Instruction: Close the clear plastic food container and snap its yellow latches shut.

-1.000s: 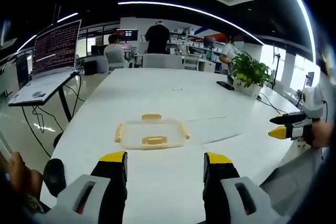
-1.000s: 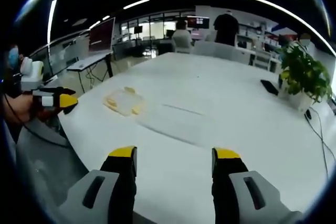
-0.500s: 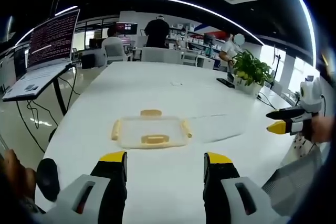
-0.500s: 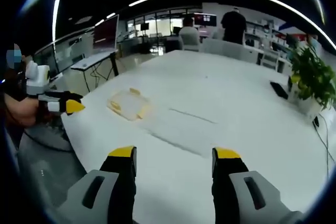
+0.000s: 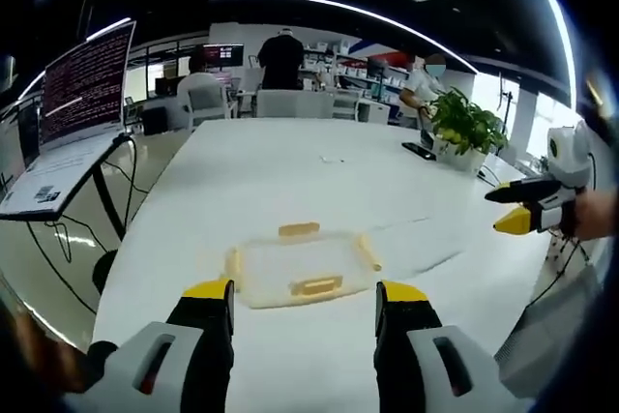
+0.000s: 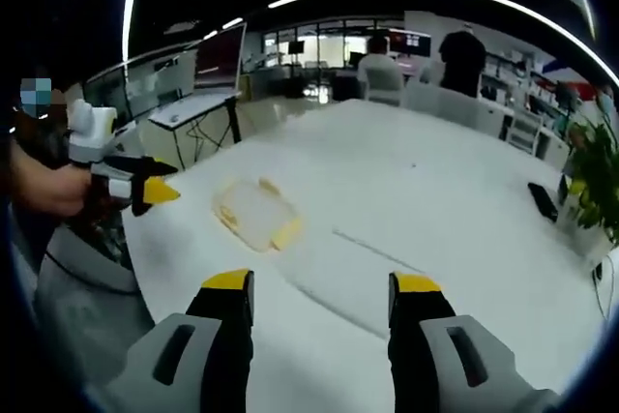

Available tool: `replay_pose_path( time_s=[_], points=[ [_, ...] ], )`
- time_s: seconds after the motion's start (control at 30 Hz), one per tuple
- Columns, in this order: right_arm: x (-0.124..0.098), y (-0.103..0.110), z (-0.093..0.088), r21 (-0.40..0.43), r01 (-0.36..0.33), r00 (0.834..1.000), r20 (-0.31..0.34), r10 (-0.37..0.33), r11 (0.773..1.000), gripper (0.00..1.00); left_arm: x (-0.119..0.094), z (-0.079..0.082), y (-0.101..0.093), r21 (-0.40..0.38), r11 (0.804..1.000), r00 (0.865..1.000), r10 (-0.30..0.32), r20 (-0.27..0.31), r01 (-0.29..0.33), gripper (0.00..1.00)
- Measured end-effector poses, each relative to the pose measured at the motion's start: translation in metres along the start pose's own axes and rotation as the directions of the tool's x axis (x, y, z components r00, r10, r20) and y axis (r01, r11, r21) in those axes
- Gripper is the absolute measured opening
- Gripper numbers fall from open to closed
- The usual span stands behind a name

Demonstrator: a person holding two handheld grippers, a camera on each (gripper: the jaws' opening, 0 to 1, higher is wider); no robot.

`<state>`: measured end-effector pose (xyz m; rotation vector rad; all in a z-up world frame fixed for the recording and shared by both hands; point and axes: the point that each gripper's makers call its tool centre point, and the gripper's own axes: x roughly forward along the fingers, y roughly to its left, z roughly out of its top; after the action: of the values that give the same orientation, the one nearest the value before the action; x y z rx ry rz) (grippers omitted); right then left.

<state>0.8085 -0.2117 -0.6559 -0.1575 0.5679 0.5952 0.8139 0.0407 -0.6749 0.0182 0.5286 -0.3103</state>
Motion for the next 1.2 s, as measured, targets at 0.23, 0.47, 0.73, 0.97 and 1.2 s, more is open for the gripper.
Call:
replay_pose_path(
  time_s=[0.23, 0.47, 0.73, 0.97, 1.2],
  points=[
    [0.019, 0.006, 0.013, -0.061, -0.032, 0.999, -0.003, 0.032, 0.998, 0.52, 0.008, -0.006, 0.016, 0.005, 1.0, 0.999, -0.029, -0.046, 0.029, 0.54],
    [0.034, 0.012, 0.031, -0.128, -0.076, 0.997, 0.001, 0.077, 0.989, 0.52, 0.012, -0.002, 0.026, 0.061, 0.994, 0.993, -0.086, -0.076, 0.09, 0.54],
    [0.049, 0.018, 0.051, -0.212, -0.143, 0.989, 0.014, 0.149, 0.967, 0.52, 0.014, 0.019, 0.043, 0.239, 0.955, 0.983, -0.155, -0.096, 0.174, 0.54],
    [0.061, 0.027, 0.067, -0.266, -0.186, 0.98, 0.015, 0.197, 0.946, 0.52, 0.017, 0.034, 0.045, 0.293, 0.928, 0.973, -0.209, -0.103, 0.23, 0.55],
    [0.073, 0.043, 0.075, -0.317, -0.279, 0.958, -0.028, 0.285, 0.907, 0.52, 0.02, 0.03, 0.042, 0.376, 0.87, 0.946, -0.275, -0.171, 0.32, 0.56]
  ],
)
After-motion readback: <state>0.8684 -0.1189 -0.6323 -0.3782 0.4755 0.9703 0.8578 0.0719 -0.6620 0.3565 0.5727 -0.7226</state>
